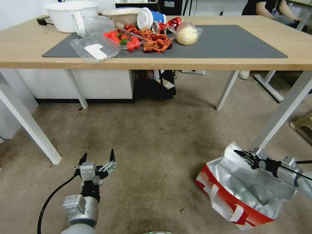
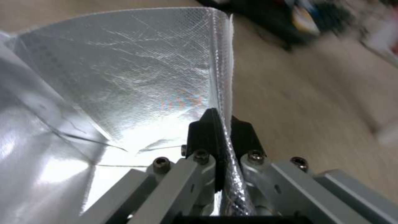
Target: Pick up the food delivery bag from the floor and place it on the table.
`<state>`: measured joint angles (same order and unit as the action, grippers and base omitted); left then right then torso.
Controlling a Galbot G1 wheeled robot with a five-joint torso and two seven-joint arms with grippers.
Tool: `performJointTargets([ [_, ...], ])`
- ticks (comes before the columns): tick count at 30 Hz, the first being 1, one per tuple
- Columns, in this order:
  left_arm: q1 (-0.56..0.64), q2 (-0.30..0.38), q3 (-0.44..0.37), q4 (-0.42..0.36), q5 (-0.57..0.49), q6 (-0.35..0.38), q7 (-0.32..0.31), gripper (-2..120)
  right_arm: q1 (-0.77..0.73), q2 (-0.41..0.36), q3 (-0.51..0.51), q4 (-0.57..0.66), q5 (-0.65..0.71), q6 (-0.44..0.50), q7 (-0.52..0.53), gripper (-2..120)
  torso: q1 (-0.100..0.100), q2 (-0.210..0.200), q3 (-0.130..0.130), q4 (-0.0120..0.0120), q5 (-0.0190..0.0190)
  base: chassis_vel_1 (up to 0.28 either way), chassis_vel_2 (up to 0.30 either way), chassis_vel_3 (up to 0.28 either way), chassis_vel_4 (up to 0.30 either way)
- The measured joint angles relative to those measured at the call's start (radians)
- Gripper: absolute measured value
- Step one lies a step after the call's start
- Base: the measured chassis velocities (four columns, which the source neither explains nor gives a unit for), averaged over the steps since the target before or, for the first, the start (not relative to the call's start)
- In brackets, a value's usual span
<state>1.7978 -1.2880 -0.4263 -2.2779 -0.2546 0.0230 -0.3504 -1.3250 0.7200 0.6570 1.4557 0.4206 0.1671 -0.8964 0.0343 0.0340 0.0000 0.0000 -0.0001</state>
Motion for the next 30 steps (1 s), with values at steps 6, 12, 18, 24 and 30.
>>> performJointTargets([
  [6, -0.002, 0.005, -0.024, -0.009, -0.027, 0.003, 0.004, 100, -0.025, -0.02, 0.021, 0.09, 0.146, -0.014, -0.191, 0, 0.0, 0.0, 0.0, -0.0001, 0.0, 0.0, 0.0, 0.0, 0.0],
  [12, 0.001, 0.004, -0.024, -0.017, -0.033, 0.003, -0.006, 100, -0.044, -0.027, 0.022, 0.175, 0.284, -0.073, -0.251, 0, 0.0, 0.0, 0.0, 0.0, 0.0, 0.0, 0.0, 0.0, 0.0],
  [18, 0.006, 0.002, -0.031, -0.025, -0.038, -0.006, -0.01, 100, -0.055, -0.032, 0.017, 0.267, 0.449, -0.184, -0.304, 0, 0.0, 0.0, 0.0, 0.0001, 0.0001, 0.0, 0.0, 0.0, 0.0],
  [24, 0.008, 0.004, -0.036, -0.031, -0.046, -0.012, -0.009, 100, -0.063, -0.034, 0.018, 0.316, 0.521, -0.244, -0.351, 0, 0.0, 0.0, 0.0, -0.0001, 0.0, 0.0, 0.0, 0.0, 0.0],
  [30, 0.007, 0.004, -0.039, -0.034, -0.045, -0.007, -0.011, 100, -0.067, -0.037, 0.023, 0.358, 0.572, -0.294, -0.414, 0, 0.0, 0.0, 0.0, 0.0, 0.0, 0.0, 0.0, 0.0, 0.0],
])
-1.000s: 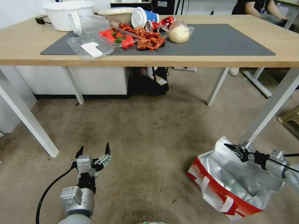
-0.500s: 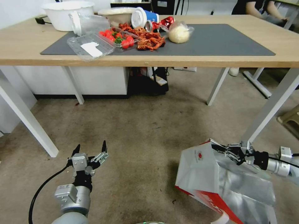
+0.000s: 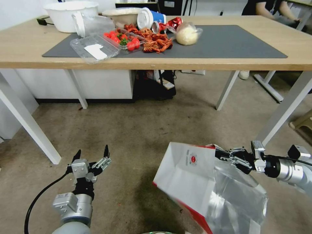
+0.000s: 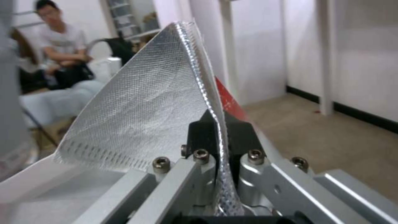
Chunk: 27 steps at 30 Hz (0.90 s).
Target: Pick up the food delivery bag from the floor and place it on the table.
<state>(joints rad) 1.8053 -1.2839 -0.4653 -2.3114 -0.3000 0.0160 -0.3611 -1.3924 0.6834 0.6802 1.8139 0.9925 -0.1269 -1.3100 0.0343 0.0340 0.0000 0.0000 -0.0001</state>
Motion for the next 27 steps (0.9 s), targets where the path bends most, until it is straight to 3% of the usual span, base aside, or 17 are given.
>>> performJointTargets([
  [27, 0.007, 0.0, -0.01, -0.013, -0.008, 0.002, -0.021, 100, -0.015, 0.042, -0.001, 0.027, 0.016, -0.051, -0.064, 0, 0.0, 0.0, 0.0, 0.0, 0.0, 0.0, 0.0, 0.0, 0.0],
])
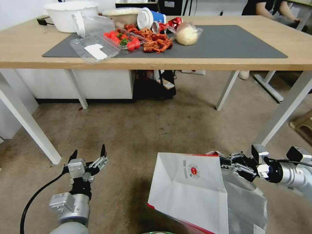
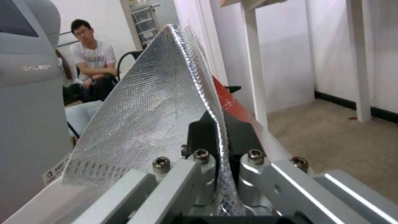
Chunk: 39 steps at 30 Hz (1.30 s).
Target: Pick up the food delivery bag from the floor and place it on the table.
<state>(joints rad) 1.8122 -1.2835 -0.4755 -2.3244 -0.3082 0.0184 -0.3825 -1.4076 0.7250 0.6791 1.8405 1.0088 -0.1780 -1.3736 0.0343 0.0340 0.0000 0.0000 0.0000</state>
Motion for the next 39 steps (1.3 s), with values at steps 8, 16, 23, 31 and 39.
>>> performJointTargets([
  [8, 0.003, -0.001, 0.0, -0.002, -0.012, -0.001, 0.008, 100, 0.002, 0.008, -0.002, 0.001, -0.005, -0.001, -0.008, 0, 0.002, 0.008, 0.002, 0.0, 0.0, 0.0, 0.0, 0.0, 0.0],
  [16, 0.003, 0.0, -0.008, -0.009, -0.018, -0.001, 0.009, 100, 0.003, 0.013, -0.003, 0.006, -0.005, -0.004, -0.012, 0, 0.002, 0.038, 0.033, 0.0, 0.0, 0.0, 0.0, 0.0, 0.0],
  [23, 0.004, 0.0, -0.01, -0.009, -0.024, -0.007, 0.013, 100, -0.002, 0.015, 0.0, 0.01, -0.007, -0.004, -0.013, 0, 0.004, 0.067, 0.06, -0.0001, 0.0, 0.0, 0.0, 0.0, 0.0],
  [31, -0.001, 0.003, -0.009, -0.01, -0.028, -0.011, 0.013, 100, -0.002, 0.011, 0.002, 0.01, -0.014, -0.005, -0.022, 0, 0.009, 0.099, 0.089, 0.0, 0.0, 0.0, 0.0, 0.0, 0.0],
  [39, -0.003, 0.003, -0.004, -0.01, -0.027, -0.012, 0.012, 100, -0.002, 0.006, 0.003, 0.011, -0.016, -0.006, -0.025, 0, 0.015, 0.137, 0.12, 0.0, 0.0, 0.0, 0.0, 0.0, 0.0],
])
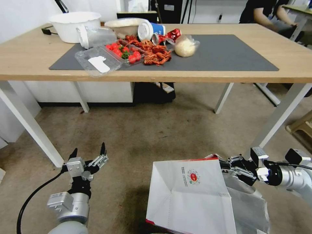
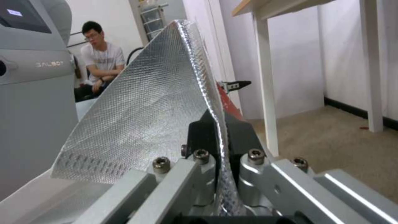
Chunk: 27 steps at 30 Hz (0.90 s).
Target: Pick up the food delivery bag from the floor and place it on the table.
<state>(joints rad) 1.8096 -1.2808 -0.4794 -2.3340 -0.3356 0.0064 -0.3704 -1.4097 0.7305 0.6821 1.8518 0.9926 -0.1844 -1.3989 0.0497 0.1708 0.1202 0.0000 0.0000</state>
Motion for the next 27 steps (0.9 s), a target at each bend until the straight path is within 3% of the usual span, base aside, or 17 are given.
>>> performJointTargets([
  [27, 0.001, 0.0, -0.004, -0.004, 0.006, 0.0, -0.005, 100, -0.007, 0.008, 0.002, 0.016, -0.001, 0.0, 0.006, 0, 0.025, 0.102, 0.078, -0.0001, 0.0, 0.0, 0.0, 0.0, 0.0],
])
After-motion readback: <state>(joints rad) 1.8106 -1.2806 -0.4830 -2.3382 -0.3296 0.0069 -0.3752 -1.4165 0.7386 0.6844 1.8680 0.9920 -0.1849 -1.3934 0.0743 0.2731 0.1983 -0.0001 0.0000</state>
